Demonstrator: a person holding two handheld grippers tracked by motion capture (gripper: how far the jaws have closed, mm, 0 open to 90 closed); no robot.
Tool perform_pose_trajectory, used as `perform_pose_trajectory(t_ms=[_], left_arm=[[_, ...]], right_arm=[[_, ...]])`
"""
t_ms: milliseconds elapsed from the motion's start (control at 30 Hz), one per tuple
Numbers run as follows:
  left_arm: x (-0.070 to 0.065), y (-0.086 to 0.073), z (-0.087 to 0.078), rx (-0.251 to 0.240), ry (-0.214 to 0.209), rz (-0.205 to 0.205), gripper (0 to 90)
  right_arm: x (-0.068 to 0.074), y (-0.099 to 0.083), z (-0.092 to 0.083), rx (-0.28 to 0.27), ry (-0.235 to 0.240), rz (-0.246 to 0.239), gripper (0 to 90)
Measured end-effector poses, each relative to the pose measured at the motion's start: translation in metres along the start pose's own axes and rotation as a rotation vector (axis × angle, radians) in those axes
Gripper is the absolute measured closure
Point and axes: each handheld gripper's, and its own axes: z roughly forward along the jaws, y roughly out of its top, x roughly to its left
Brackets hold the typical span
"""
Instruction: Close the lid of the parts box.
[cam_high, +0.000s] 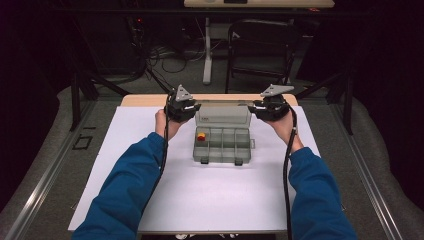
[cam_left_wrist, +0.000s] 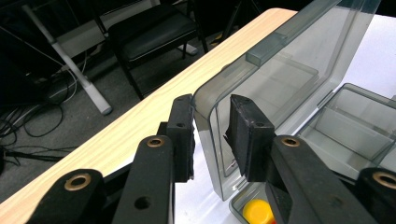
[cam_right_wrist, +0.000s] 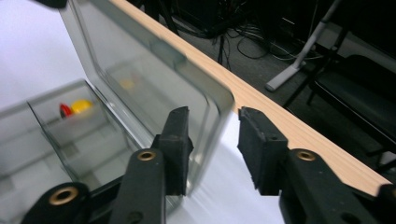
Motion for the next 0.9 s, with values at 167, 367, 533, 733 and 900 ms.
perform_pose_trajectory(t_ms=[167,367,533,733,900], left_arm=[[0.001,-0.001,-0.002,-0.001,-0.016,-0.019,71.5],[0.002,-0.003,-0.006,-0.001,-0.038,-0.023,72.9],[-0.001,-0.005,-0.010,-0.003,-0.047,-0.014,73.4],[-0.003,-0.006,-0.013,0.001,-0.074,-0.006,71.0],[-0.009,0.000,-0.018,0.007,-0.087,0.014,50.3]], right_arm=[[0.003,0.007,0.006,0.002,-0.030,0.013,73.1],[0.004,0.007,0.006,0.001,-0.027,0.012,73.3],[0.006,0.004,0.002,-0.003,-0.021,-0.004,73.5],[0.013,-0.001,-0.001,-0.026,-0.037,-0.033,73.4],[0.013,-0.002,-0.002,-0.034,-0.037,-0.038,73.8]])
